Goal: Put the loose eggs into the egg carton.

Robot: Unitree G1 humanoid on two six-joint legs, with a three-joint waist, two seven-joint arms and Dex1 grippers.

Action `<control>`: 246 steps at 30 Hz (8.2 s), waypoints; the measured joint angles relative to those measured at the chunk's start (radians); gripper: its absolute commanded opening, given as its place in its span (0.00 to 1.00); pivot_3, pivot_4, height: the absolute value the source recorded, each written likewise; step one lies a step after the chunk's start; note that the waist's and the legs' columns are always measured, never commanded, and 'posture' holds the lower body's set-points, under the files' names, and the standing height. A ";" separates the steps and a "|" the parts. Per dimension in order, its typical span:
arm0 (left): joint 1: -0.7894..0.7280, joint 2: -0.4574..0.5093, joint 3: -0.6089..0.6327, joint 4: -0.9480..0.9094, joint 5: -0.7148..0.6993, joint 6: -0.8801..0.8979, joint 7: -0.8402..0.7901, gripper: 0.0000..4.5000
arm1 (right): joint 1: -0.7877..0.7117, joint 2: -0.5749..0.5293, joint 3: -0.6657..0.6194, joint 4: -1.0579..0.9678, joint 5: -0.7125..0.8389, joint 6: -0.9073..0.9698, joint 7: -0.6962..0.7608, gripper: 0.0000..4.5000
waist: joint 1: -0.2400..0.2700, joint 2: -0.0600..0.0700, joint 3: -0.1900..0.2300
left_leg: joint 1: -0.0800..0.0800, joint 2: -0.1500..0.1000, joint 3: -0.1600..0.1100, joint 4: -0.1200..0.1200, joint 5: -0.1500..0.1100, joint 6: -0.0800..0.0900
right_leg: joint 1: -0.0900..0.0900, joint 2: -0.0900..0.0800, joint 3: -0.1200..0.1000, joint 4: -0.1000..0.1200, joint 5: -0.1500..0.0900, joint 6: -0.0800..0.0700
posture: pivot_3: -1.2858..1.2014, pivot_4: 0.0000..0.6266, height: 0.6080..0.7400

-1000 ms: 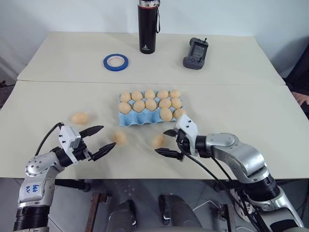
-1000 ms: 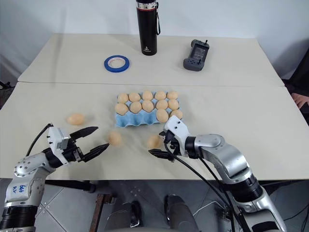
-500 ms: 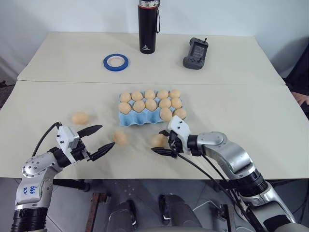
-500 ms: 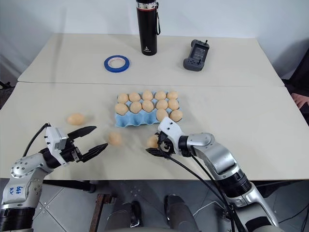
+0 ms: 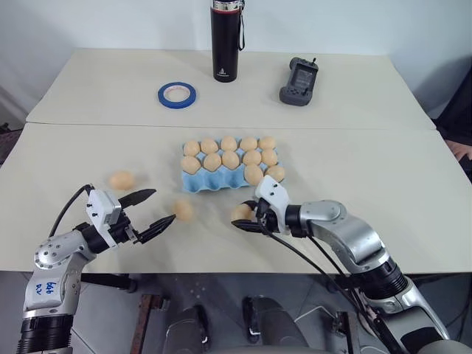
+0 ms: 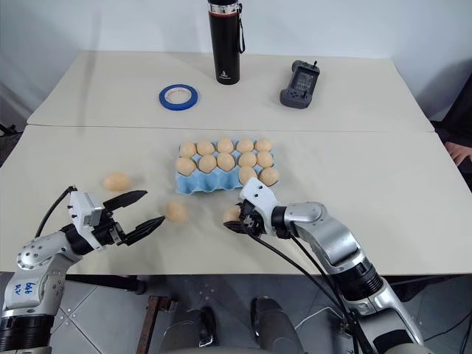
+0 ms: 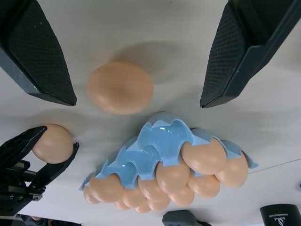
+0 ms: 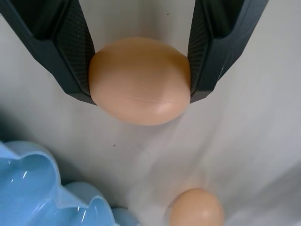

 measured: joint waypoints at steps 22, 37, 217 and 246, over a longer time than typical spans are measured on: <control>0.000 0.000 0.001 0.000 0.000 -0.011 0.016 1.00 | -0.244 0.180 -0.097 0.268 -0.095 -0.111 -0.124 1.00 | -0.008 0.000 0.000 | 0.000 0.000 0.000 0.000 0.001 -0.001 | -0.001 0.000 0.000 0.002 0.000 0.000 | 0.52 0.24 1.00; -0.021 0.000 0.004 0.008 0.003 -0.016 0.037 1.00 | -0.053 -0.020 -0.186 -0.014 0.055 -0.067 0.084 1.00 | 0.003 -0.001 0.000 | 0.000 0.000 0.000 0.000 0.000 0.000 | 0.000 0.000 -0.001 0.000 0.000 0.000 | 0.52 0.24 1.00; -0.415 -0.044 -0.039 0.335 0.188 0.226 0.367 0.45 | 0.326 -0.082 -0.347 0.168 0.183 -0.538 0.381 1.00 | 0.032 -0.002 0.002 | 0.016 0.000 -0.001 0.000 -0.008 0.001 | 0.017 0.000 -0.002 -0.003 0.000 -0.001 | 0.52 0.24 1.00; -0.593 -0.116 -0.271 0.307 0.190 0.306 0.111 1.00 | 0.367 -0.082 -0.345 0.134 0.177 -0.545 0.344 1.00 | 0.029 -0.002 0.002 | 0.017 0.000 -0.002 0.002 0.000 -0.002 | 0.017 0.002 -0.001 0.002 0.000 0.000 | 0.52 0.24 1.00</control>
